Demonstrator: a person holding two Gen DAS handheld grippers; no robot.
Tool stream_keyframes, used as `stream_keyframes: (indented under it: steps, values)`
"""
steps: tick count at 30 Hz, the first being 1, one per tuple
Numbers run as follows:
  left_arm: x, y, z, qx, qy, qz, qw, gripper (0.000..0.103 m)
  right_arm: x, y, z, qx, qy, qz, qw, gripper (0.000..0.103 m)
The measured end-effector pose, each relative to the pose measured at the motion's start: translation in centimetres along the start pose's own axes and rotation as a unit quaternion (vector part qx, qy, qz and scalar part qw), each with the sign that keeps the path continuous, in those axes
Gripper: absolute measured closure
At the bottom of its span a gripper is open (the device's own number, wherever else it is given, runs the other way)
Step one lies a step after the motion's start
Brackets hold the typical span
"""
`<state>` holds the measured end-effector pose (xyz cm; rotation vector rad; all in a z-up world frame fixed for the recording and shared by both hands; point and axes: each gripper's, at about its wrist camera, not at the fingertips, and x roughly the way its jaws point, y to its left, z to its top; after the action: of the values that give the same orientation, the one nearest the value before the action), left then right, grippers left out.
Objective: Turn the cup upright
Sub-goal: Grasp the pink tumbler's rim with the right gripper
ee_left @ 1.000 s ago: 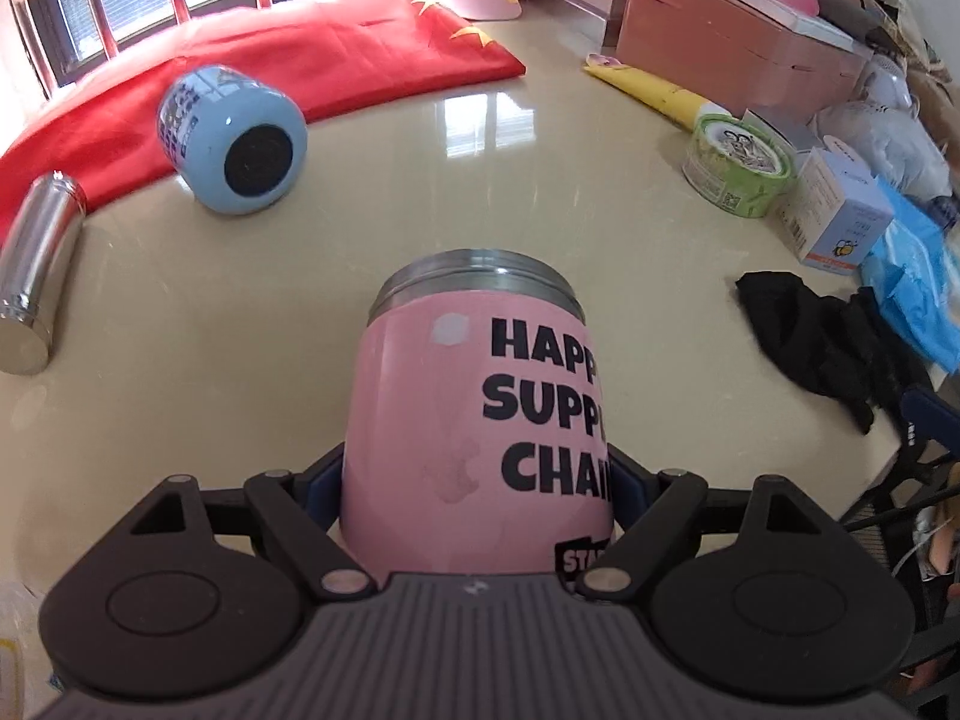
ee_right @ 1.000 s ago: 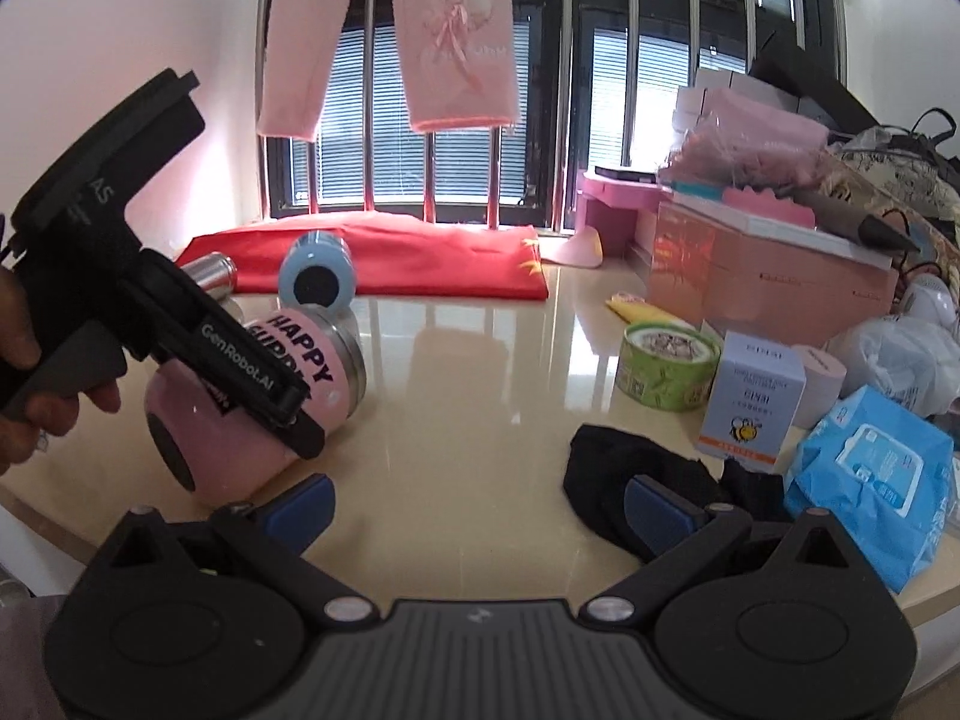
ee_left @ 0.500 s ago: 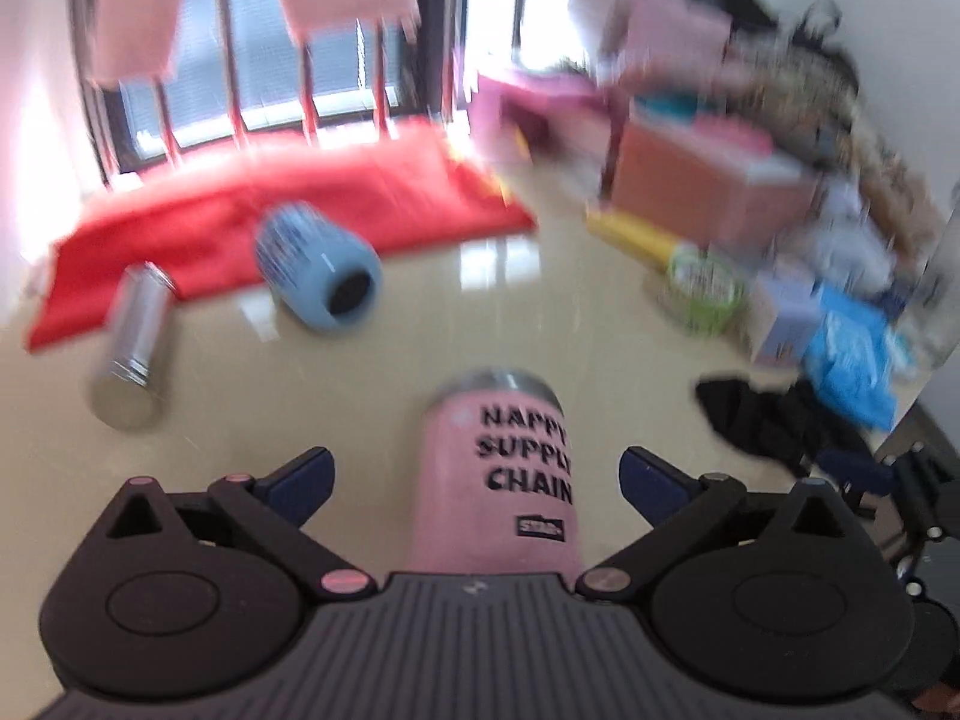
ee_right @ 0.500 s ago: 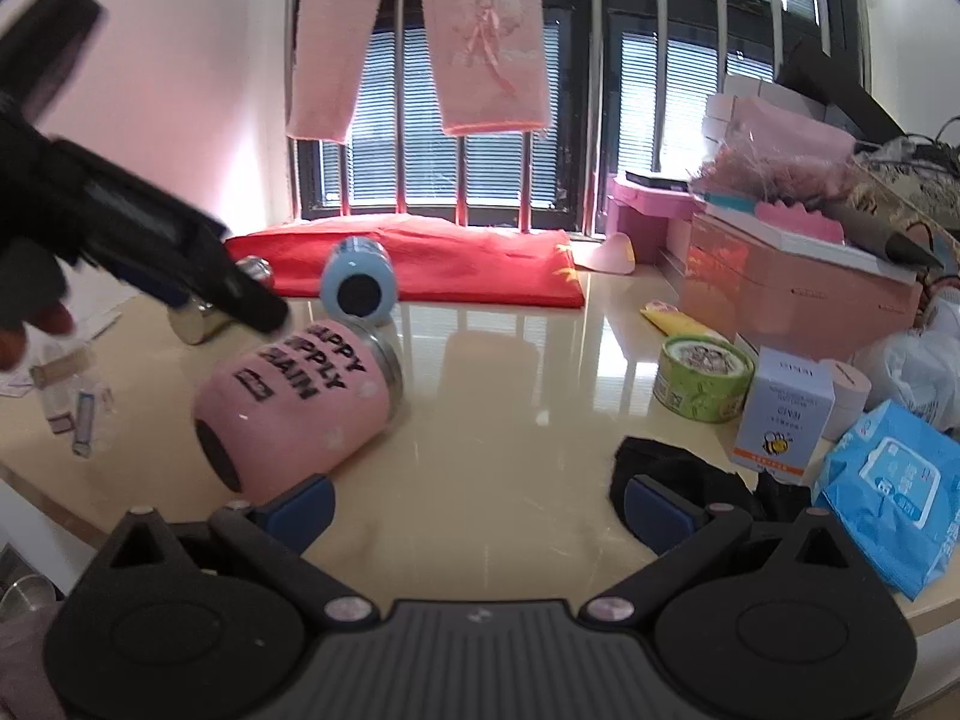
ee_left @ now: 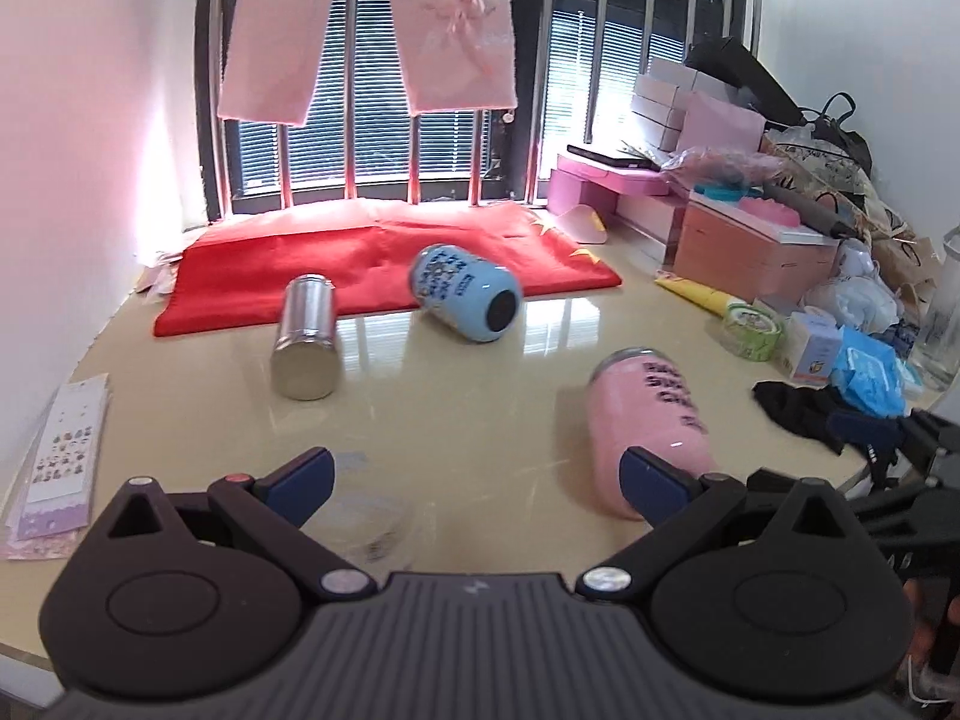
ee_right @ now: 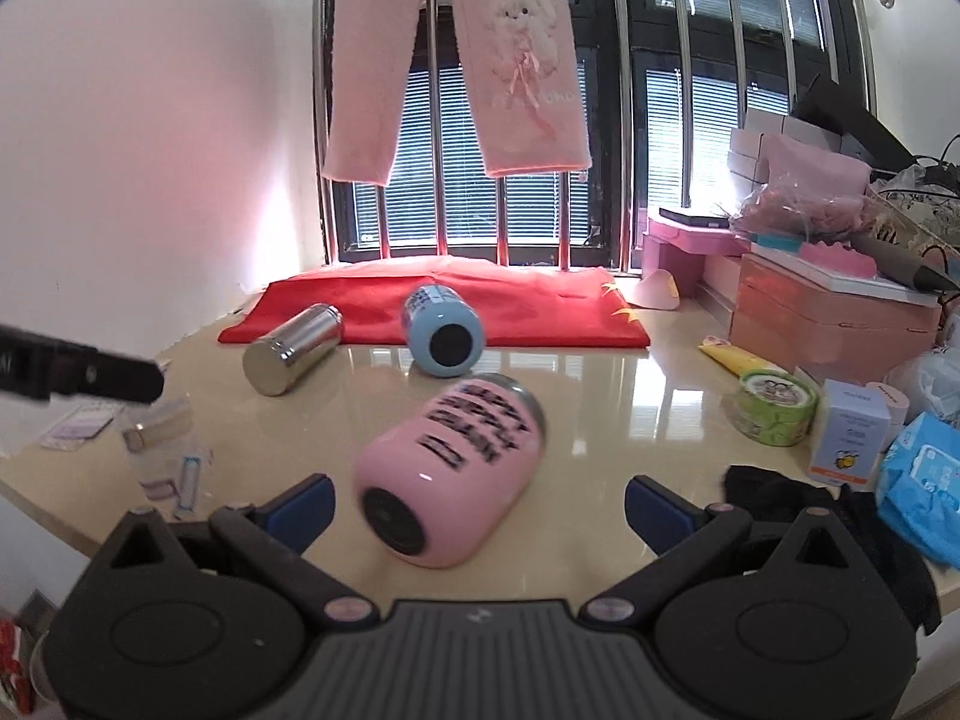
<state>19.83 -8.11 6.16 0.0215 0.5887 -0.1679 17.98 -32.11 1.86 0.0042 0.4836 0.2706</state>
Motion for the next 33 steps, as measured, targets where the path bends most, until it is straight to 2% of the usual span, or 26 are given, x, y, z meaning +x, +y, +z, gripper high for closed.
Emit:
stream_keyframes:
  steps: [3, 7, 12, 14, 16, 17, 19, 22, 25, 27, 30, 33]
  values:
    - [0.0, 1.6, -0.2, -0.002, 0.003, 0.0, 1.0, 0.0, 1.8, 0.7, 1.7, 0.015, 0.032, -0.004, 0.999, 0.0]
    - [0.6, 2.9, -0.2, -0.003, 0.013, 0.008, 0.9999, 0.0, 6.0, 0.1, 4.7, 0.066, 0.096, -0.009, 0.993, 0.0]
    - [1.1, 3.5, -0.6, 0.003, 0.02, 0.006, 0.9998, 0.0, 12.2, -1.7, 6.5, 0.122, 0.198, -0.028, 0.972, 0.001]
    - [1.3, 3.6, -0.7, 0.01, 0.019, 0.004, 0.9997, 0.0, 14.0, -2.5, 6.4, 0.139, 0.234, -0.036, 0.962, 0.008]
    - [1.4, 3.5, -0.9, 0.019, 0.019, 0.003, 0.9996, 0.0, 15.2, -3.3, 6.2, 0.158, 0.257, -0.019, 0.953, 0.01]
    - [1.4, 3.5, -0.9, 0.02, 0.02, 0.002, 0.9996, 0.0, 15.6, -3.5, 6.2, 0.162, 0.265, -0.002, 0.951, 0.014]
    - [1.4, 3.6, -1.0, 0.019, 0.021, 0.001, 0.9996, 0.0, 15.9, -3.0, 6.4, 0.128, 0.275, 0.019, 0.953, 0.015]
    - [1.3, 3.7, -1.0, 0.016, 0.022, 0.002, 0.9996, 0.0, 15.8, -0.8, 6.6, 0.018, 0.289, 0.04, 0.956, 0.015]
    - [1.2, 3.9, -1.2, 0.014, 0.022, 0.006, 0.9996, 0.0, 15.5, 1.4, 6.7, -0.097, 0.307, 0.057, 0.945, 0.015]
    - [1.1, 3.9, -1.2, 0.014, 0.022, 0.006, 0.9996, 0.0, 15.5, 2.6, 6.7, -0.151, 0.316, 0.061, 0.935, 0.015]
    - [0.9, 3.8, -1.3, 0.012, 0.019, 0.005, 0.9997, 0.0, 15.6, 3.3, 6.9, -0.158, 0.321, 0.054, 0.932, 0.015]
    - [0.8, 4.0, -1.2, 0.01, 0.018, 0.007, 0.9998, 0.0, 15.8, 2.8, 7.1, -0.132, 0.333, 0.053, 0.932, 0.012]
